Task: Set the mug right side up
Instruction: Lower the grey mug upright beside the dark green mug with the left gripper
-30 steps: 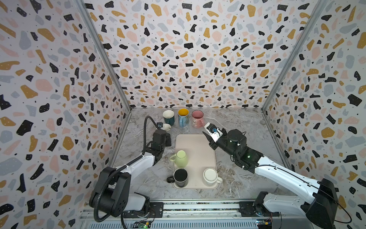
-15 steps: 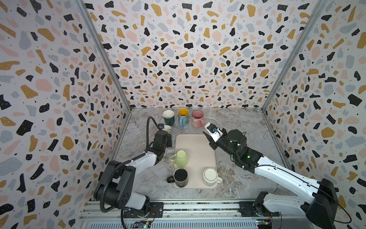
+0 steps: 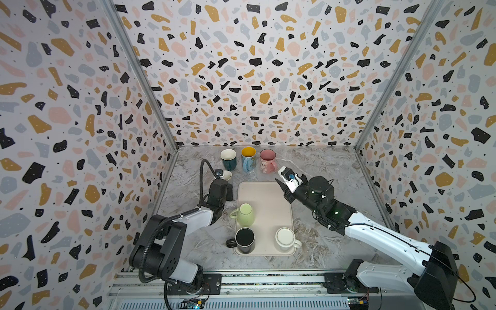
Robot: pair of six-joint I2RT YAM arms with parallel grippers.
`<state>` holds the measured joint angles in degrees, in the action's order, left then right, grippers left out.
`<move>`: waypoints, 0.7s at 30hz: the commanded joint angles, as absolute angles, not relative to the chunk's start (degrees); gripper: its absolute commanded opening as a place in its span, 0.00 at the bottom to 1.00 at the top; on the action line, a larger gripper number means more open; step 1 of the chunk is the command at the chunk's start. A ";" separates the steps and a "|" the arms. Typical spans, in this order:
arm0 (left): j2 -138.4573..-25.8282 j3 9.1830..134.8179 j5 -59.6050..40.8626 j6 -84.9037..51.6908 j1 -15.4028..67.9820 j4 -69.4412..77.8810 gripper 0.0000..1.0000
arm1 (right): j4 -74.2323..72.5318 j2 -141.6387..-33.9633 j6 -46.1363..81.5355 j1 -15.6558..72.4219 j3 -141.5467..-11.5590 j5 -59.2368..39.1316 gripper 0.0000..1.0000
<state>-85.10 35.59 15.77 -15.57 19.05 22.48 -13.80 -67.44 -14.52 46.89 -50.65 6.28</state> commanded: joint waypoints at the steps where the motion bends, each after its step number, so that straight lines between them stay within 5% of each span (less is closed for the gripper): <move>1: -85.73 35.59 16.83 -14.42 19.69 28.56 0.00 | -15.20 -66.01 -13.93 46.67 -50.62 6.68 0.37; 7: -86.41 35.13 18.37 -14.59 20.12 27.66 0.00 | -15.55 -65.91 -13.80 46.59 -50.33 6.77 0.37; 21: -85.10 32.67 19.45 -15.30 21.11 26.57 0.33 | -16.01 -65.39 -13.60 46.32 -49.65 7.33 0.37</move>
